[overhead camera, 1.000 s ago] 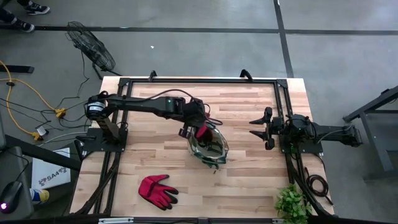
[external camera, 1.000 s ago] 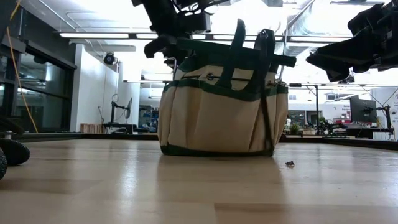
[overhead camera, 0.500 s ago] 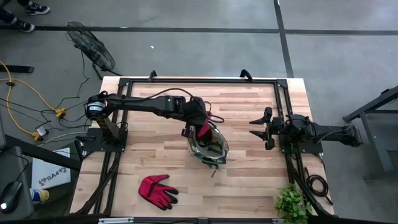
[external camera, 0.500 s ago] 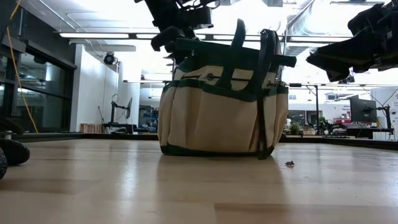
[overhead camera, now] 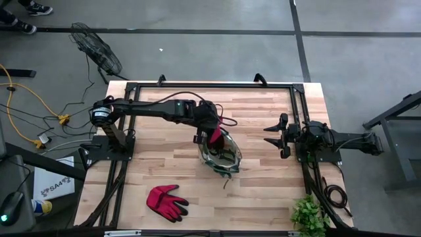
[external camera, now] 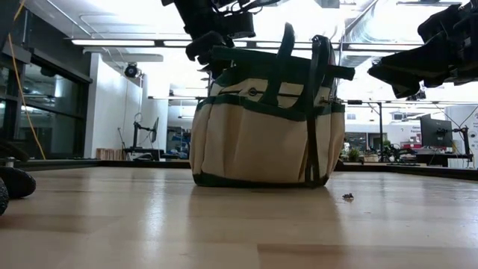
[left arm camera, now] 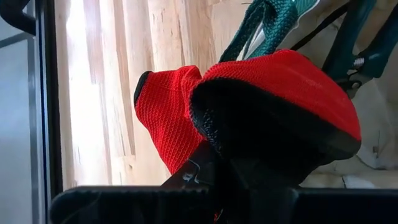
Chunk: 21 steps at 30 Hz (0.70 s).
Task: Pick & Place Garden tools in Gardening bag
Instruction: Put the red glove into the gardening bag
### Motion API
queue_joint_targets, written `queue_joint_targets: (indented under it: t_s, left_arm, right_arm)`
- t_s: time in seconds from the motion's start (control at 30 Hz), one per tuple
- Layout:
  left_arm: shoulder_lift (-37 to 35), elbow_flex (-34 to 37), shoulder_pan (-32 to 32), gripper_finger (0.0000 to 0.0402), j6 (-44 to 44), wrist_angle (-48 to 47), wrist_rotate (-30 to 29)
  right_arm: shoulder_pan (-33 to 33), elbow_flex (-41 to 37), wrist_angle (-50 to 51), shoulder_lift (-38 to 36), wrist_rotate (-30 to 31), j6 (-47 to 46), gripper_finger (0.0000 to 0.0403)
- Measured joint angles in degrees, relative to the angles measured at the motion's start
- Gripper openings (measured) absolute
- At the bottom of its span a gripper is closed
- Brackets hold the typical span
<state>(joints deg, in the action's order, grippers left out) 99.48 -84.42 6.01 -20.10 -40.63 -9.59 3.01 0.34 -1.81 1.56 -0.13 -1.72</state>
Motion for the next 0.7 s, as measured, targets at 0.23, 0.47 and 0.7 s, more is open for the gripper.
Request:
queue_joint_targets:
  t_s: [0.23,0.47,0.7]
  left_arm:
    - [0.0,-0.02,0.01,0.0,3.14,-0.21,1.53]
    - [0.0,-0.02,0.01,0.0,5.4,-0.21,1.56]
    - [0.0,-0.02,0.01,0.0,6.87,-0.21,1.58]
  right_arm:
    - [0.0,-0.02,-0.04,0.0,0.15,0.02,0.0189]
    - [0.01,-0.02,-0.13,0.0,-0.14,-0.94,0.0189]
    - [-0.01,0.0,-1.93,0.0,11.3,-29.83,0.0189]
